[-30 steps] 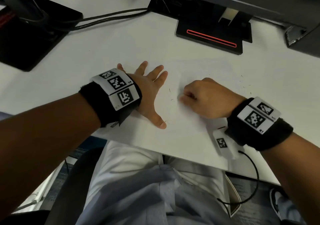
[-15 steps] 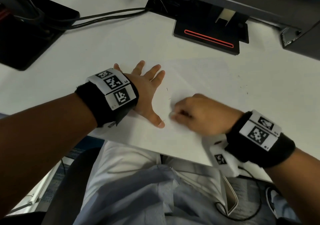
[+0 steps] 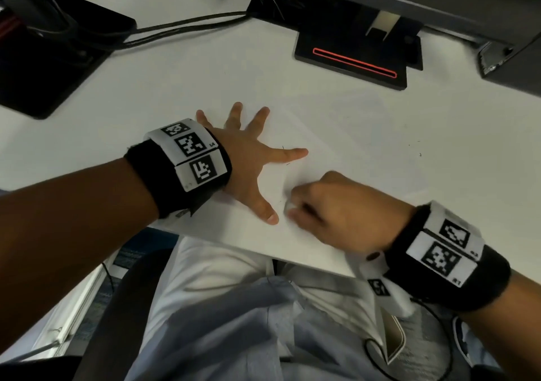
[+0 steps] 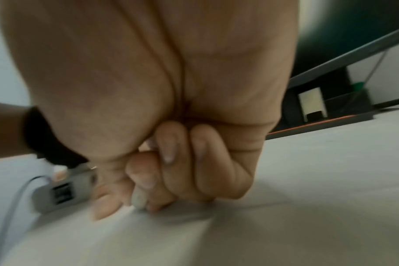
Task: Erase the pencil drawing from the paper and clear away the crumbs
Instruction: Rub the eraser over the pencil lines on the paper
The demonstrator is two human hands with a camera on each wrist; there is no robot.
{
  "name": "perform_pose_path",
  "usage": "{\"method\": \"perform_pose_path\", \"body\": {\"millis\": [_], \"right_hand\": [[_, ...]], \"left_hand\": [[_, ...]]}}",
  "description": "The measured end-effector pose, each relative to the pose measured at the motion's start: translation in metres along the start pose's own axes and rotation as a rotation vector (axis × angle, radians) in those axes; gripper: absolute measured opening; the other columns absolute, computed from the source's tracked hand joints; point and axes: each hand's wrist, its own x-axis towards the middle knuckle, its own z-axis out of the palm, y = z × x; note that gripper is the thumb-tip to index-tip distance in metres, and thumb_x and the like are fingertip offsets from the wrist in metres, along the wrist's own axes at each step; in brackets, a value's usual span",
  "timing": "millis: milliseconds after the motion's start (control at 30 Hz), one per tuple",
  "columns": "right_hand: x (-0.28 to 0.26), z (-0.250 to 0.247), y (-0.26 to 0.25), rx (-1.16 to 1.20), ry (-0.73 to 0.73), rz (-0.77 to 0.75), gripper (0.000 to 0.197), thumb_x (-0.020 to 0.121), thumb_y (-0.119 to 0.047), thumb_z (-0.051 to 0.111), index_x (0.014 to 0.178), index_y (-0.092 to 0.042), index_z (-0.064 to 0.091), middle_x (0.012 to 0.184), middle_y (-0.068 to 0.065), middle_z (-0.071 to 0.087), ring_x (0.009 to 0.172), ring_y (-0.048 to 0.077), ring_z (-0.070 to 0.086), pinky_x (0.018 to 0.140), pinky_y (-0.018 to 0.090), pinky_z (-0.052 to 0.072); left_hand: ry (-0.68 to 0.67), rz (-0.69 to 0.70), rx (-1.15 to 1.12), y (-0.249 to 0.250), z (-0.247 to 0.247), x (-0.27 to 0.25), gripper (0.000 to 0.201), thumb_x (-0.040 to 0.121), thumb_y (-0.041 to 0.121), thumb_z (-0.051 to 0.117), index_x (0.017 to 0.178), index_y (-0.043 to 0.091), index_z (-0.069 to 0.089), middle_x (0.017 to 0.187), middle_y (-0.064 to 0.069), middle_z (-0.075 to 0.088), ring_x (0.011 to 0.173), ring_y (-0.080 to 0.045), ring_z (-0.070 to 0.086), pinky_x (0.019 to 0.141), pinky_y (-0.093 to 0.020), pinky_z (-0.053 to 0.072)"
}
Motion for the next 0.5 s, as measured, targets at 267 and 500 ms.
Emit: {"method": "perform_pose_path", "body": {"millis": [267, 500], "right_hand": [[-0.006, 0.002, -0.002, 0.021, 0.027, 0.001, 0.035, 0.1, -0.029, 0.05, 0.066, -0.02, 0.052, 0.051, -0.007, 0.047, 0.05, 0.009, 0.045, 0.056, 0.022, 0.034], [0.002, -0.003, 0.007, 0.039, 0.11, 0.118, 0.038, 0.1, -0.031, 0.048, 0.064, -0.02, 0.048, 0.052, -0.006, 0.046, 0.048, 0.007, 0.044, 0.058, 0.027, 0.037]], "left_hand": [[-0.029, -0.019, 0.008, 0.002, -0.003, -0.001, 0.124, 0.036, 0.095, 0.065, 0.12, 0.082, -0.025, 0.154, -0.001, -0.043, 0.142, -0.043, -0.034, 0.101, -0.082, -0.003], [-0.033, -0.022, -0.002, 0.002, -0.003, 0.0, 0.124, 0.032, 0.097, 0.064, 0.118, 0.083, -0.026, 0.154, 0.0, -0.043, 0.141, -0.043, -0.034, 0.1, -0.084, -0.003]]}}
